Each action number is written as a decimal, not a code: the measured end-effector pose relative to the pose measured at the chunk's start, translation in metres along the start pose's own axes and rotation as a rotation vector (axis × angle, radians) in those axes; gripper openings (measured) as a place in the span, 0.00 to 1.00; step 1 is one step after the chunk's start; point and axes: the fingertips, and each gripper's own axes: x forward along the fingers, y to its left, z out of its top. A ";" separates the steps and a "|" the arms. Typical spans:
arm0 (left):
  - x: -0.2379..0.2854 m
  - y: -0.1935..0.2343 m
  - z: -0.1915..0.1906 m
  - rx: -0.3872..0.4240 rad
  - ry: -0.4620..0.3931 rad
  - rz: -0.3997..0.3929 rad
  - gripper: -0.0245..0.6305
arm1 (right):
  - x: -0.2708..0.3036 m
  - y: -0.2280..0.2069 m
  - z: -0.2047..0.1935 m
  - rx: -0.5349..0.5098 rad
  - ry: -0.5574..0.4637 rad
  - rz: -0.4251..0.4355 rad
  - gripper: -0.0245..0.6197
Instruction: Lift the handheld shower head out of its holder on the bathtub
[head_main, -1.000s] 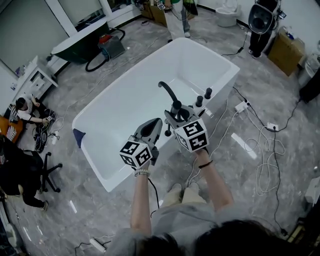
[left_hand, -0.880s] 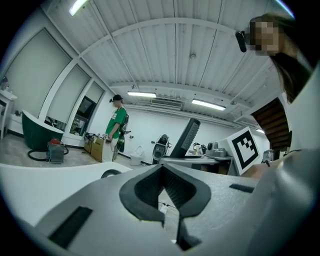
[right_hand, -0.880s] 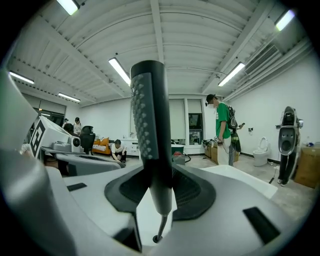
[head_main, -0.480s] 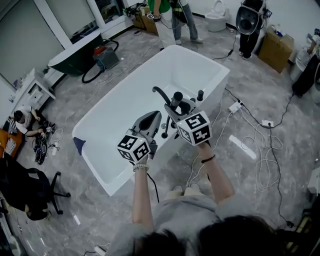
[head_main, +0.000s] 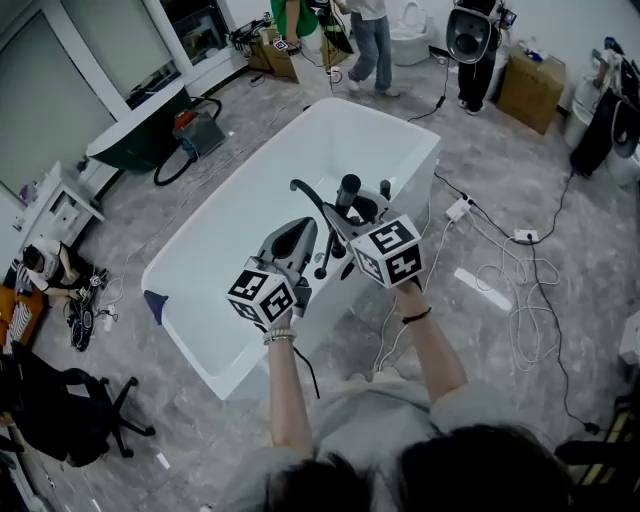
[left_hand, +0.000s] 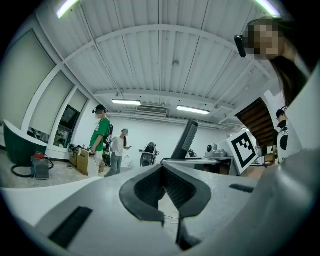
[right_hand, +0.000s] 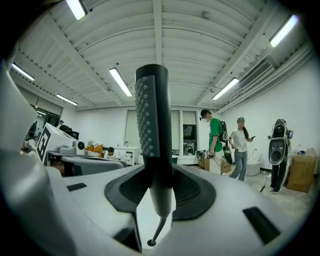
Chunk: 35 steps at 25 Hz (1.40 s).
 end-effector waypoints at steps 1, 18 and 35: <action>0.000 -0.004 0.001 0.000 -0.003 -0.003 0.04 | -0.006 -0.001 0.002 0.010 -0.008 -0.008 0.24; 0.015 -0.050 -0.009 0.007 -0.020 -0.091 0.04 | -0.054 -0.005 -0.006 0.057 -0.036 -0.059 0.24; 0.009 -0.046 0.000 0.033 -0.030 -0.078 0.04 | -0.050 0.004 0.003 0.023 -0.070 -0.041 0.24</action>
